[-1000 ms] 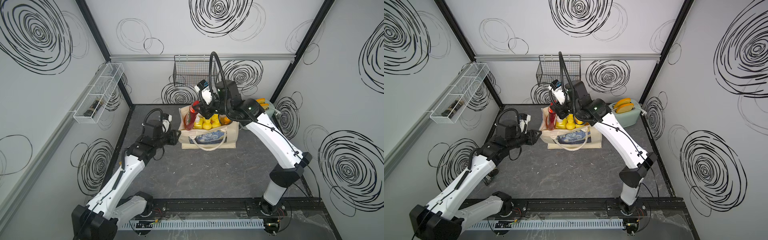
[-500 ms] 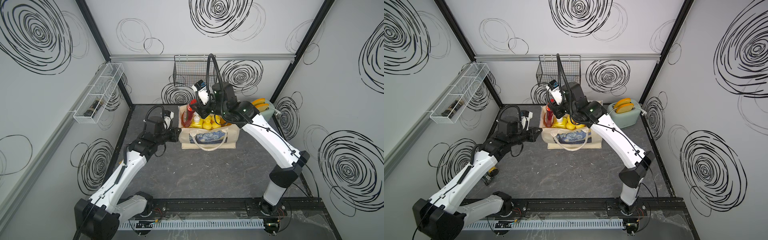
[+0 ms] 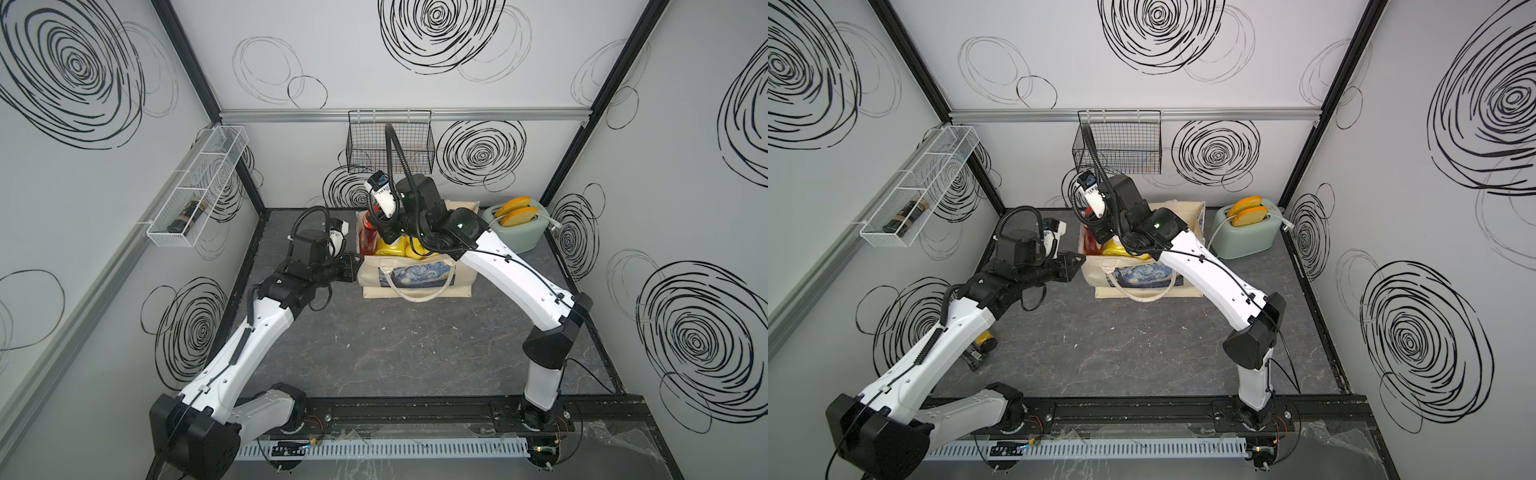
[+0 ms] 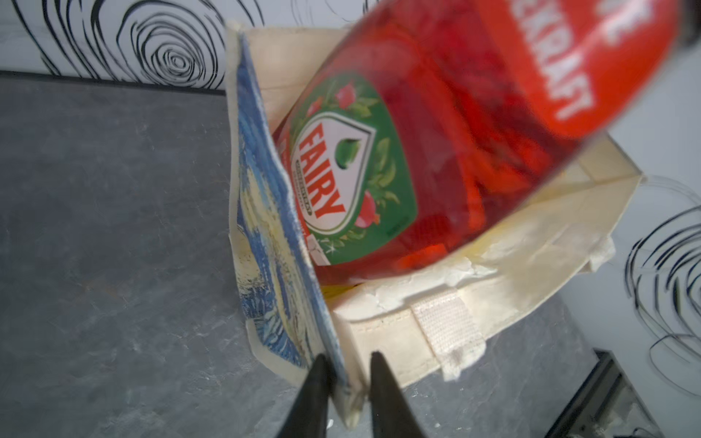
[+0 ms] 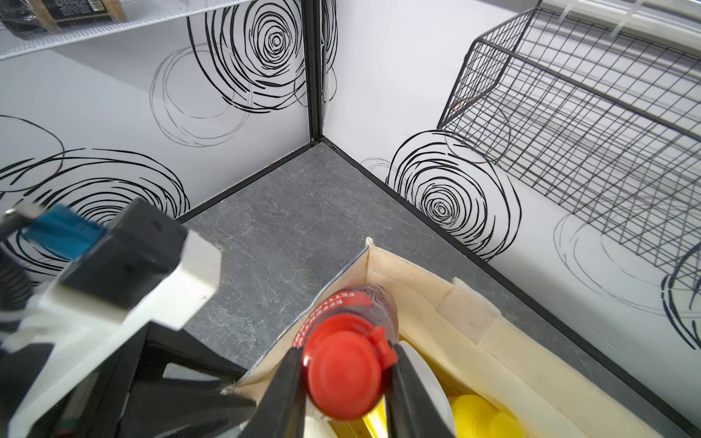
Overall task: Pack dish soap into the shopping bag
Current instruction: Place the bottle of dish soap in the shopping bag.
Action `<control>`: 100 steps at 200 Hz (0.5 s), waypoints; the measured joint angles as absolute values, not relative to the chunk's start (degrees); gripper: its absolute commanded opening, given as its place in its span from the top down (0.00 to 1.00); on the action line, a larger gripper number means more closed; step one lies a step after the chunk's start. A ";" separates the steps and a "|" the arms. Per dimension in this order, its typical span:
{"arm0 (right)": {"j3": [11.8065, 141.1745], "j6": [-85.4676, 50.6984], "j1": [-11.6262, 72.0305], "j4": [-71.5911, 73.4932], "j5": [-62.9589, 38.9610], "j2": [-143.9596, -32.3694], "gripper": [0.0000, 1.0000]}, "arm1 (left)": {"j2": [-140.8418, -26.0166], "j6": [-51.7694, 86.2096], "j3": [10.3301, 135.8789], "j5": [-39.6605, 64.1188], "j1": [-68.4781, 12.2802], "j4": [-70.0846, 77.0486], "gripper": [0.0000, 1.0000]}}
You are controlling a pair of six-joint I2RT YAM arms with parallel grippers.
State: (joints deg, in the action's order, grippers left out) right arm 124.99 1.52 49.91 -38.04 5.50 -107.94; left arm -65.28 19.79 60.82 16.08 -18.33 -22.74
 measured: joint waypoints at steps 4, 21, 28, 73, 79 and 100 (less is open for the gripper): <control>125.69 1.48 49.82 -38.46 5.54 -108.36 1.00 | -65.28 19.59 60.90 15.88 -18.33 -22.72 0.54; 127.68 1.28 49.41 -39.81 5.56 -109.62 1.00 | -65.28 19.27 61.87 15.03 -18.15 -23.38 0.53; 128.16 1.08 49.19 -40.23 5.54 -110.00 1.00 | -65.32 19.27 62.65 14.61 -17.82 -23.75 0.53; 128.90 -0.19 48.45 -41.19 4.60 -111.18 1.00 | -67.94 20.69 71.02 13.78 -13.02 -22.90 0.53; 129.14 -0.23 48.34 -41.50 4.45 -111.35 1.00 | -68.60 20.97 72.10 13.80 -12.56 -22.57 0.53; 129.75 -0.23 48.25 -42.02 4.10 -111.81 1.00 | -71.70 22.02 75.11 14.24 -11.81 -21.74 0.53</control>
